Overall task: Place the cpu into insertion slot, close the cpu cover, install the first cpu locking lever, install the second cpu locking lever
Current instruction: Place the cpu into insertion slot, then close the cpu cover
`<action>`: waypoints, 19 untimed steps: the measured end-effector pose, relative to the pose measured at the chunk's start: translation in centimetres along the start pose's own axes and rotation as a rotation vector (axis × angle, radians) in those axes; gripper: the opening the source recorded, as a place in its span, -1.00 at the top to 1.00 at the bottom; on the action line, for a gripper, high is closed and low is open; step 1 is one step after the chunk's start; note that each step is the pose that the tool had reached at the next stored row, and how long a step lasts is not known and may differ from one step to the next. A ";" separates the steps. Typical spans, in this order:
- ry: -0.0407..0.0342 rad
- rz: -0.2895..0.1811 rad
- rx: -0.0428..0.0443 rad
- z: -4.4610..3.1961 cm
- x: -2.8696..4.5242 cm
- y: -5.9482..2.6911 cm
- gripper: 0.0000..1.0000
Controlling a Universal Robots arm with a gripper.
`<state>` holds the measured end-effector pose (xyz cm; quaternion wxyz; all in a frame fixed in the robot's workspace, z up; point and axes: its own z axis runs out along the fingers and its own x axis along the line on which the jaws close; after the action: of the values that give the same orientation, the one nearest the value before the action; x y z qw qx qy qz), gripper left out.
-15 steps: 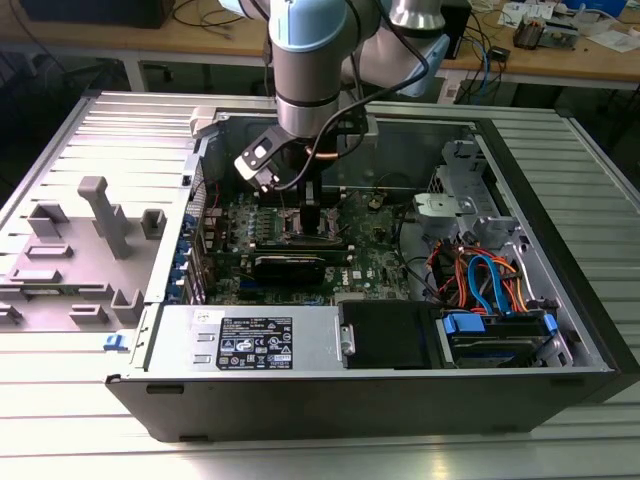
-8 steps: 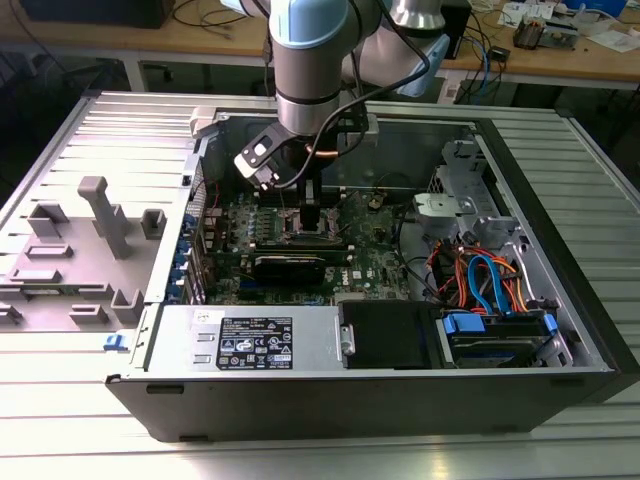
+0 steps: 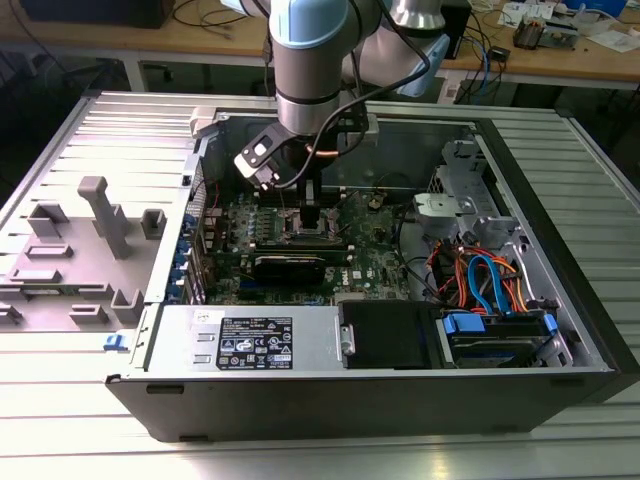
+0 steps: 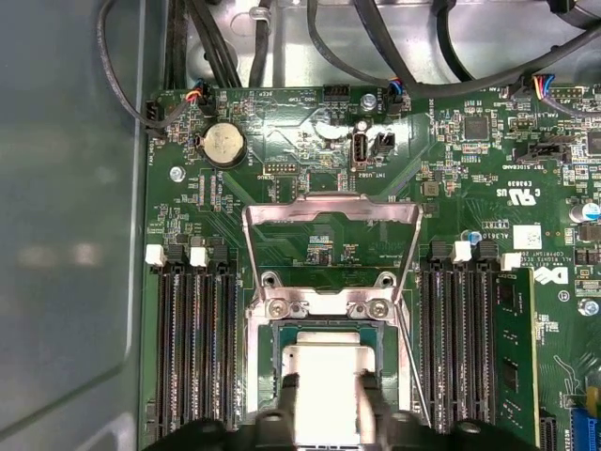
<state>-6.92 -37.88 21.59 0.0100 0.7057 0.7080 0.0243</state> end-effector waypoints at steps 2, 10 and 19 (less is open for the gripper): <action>0.0003 -0.004 0.0017 -0.20 0.00 0.01 0.79; 0.0002 -0.004 0.0057 -0.21 0.00 0.01 0.79; 0.0002 -0.004 0.0062 -0.33 0.01 0.03 0.79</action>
<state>-6.91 -37.88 21.92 0.0078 0.7043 0.7095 0.0221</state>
